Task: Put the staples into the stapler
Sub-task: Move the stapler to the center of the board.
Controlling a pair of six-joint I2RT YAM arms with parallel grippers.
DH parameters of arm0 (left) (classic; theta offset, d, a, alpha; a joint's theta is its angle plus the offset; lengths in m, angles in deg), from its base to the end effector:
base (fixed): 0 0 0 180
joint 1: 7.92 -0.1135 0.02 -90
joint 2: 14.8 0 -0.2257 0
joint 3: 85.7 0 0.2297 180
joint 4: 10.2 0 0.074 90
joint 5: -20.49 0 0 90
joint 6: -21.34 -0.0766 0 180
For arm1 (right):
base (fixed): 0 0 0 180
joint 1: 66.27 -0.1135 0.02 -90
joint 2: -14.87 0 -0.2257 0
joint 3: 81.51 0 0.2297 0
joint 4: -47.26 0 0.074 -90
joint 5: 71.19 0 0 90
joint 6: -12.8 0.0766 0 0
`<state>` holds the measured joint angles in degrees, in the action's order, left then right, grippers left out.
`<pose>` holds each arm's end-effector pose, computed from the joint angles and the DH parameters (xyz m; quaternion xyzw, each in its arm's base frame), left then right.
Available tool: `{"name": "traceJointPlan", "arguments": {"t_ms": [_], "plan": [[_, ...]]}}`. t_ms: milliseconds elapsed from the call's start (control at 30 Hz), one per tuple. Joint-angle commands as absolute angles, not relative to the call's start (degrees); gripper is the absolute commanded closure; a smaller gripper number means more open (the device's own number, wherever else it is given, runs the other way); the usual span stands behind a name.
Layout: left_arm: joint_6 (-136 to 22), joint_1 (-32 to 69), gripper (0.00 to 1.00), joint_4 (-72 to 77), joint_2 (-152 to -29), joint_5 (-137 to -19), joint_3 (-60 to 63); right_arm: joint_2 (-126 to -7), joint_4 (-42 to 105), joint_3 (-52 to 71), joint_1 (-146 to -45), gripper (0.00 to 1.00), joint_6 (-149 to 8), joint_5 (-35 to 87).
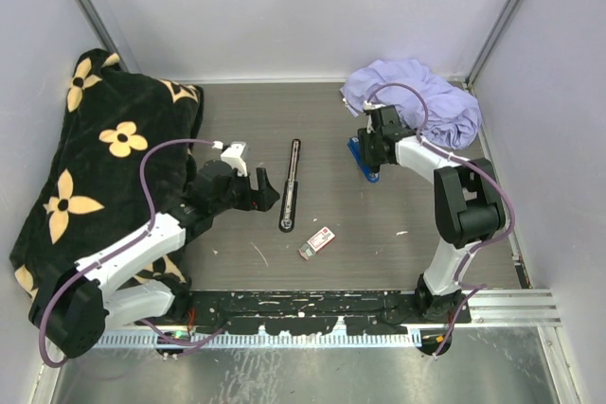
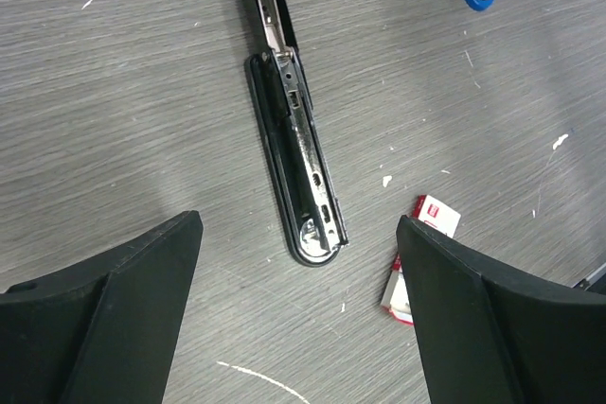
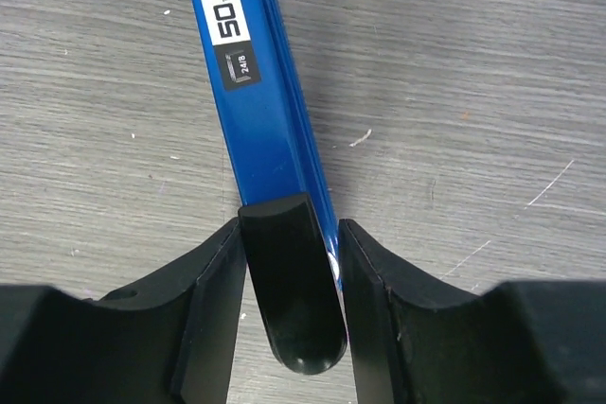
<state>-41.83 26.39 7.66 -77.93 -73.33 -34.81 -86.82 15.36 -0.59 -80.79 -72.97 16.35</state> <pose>0.2223 -0.1579 0.1907 0.0731 0.8631 -0.2786 0.4149 0.3607 0.0900 0.1334 -0.0781 0.9440 0.0321 0.3190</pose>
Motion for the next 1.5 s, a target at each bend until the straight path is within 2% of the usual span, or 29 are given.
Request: {"name": "traceJointPlan", "arguments": {"t_ms": [0,133,300,500,667,967,1067,1200,1333,1467], "plan": [[-44.3,25.8,0.14,9.0,-76.0,-73.4,-34.0,-87.6,15.1,2.0,-81.5,0.54,-75.0,14.2],[-44.3,25.9,0.14,7.2,-74.8,-74.1,-35.1,-86.9,15.1,1.5,-81.7,0.7,-74.4,13.7],[-44.5,25.9,0.16,0.8,-72.0,-74.5,-39.0,-84.6,11.6,2.7,-81.7,0.98,-70.9,14.6],[-46.5,28.8,0.22,-16.1,-72.7,-71.9,-46.2,-79.8,6.9,3.7,-82.8,0.99,-58.5,21.2],[-52.3,39.1,0.23,-20.8,-77.9,-62.4,-45.4,-79.1,2.5,4.7,-88.9,0.99,-51.1,14.5],[-49.8,45.1,0.23,-26.2,-86.6,-59.5,-43.6,-83.0,2.1,3.6,-98.3,0.99,-37.1,3.9],[-48.6,45.7,0.23,-27.9,-87.1,-59.8,-44.1,-83.9,4.6,2.8,-99.9,0.91,-34.8,4.9],[-46.7,45.7,0.23,-26.4,-89.7,-59.4,-43.6,-84.5,9.1,0.6,-100.1,0.6,-33.0,9.1],[-43.4,46.0,0.23,-23.7,-91.3,-58.5,-41.3,-81.9,10.1,0.2,-99.7,0.45,-34.6,8.0],[-41.1,47.8,0.23,-21.6,-94.1,-55.8,-37.9,-76.5,12.6,-1.9,-95.9,0.38,-36.7,9.9]]}}
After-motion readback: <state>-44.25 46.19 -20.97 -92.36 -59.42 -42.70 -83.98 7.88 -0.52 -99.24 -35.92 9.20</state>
